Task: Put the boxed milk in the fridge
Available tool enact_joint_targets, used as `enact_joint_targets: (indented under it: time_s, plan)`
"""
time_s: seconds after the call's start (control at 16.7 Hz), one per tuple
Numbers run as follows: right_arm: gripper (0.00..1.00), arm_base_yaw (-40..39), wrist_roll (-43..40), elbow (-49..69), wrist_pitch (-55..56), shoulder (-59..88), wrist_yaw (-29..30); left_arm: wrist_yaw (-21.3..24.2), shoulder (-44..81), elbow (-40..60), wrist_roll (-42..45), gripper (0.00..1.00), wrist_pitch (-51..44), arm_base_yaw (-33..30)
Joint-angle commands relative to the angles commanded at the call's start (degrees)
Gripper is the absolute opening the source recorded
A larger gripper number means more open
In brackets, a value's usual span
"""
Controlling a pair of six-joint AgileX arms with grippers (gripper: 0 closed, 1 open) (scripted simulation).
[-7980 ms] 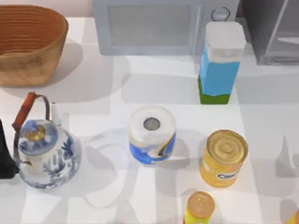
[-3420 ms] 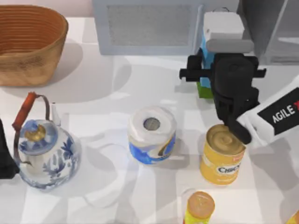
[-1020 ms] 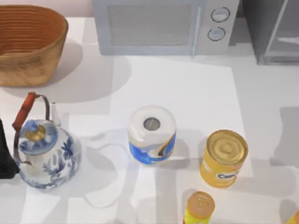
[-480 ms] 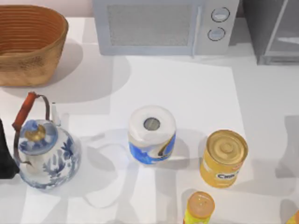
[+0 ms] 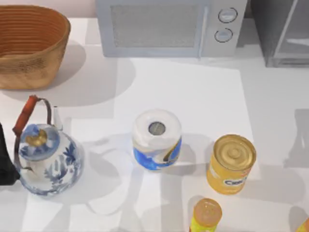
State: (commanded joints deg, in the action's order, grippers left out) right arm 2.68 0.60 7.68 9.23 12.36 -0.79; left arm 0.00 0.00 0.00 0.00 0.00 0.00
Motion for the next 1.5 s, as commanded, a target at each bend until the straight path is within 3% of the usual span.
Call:
enact_joint_targets:
  time_s: [0.96, 1.2, 1.5]
  plan:
    - [0.00, 10.9, 1.4, 38.6, 47.6, 91.6, -11.0, 0.0, 0.0, 0.0, 0.0, 1.00, 0.0, 0.0]
    - [0.00, 12.6, 0.9, 45.3, 55.8, 106.1, -12.9, 0.0, 0.0, 0.0, 0.0, 1.00, 0.0, 0.0]
    - [0.00, 13.3, 0.3, 48.3, 59.5, 112.2, -13.9, 0.0, 0.0, 0.0, 0.0, 1.00, 0.0, 0.0]
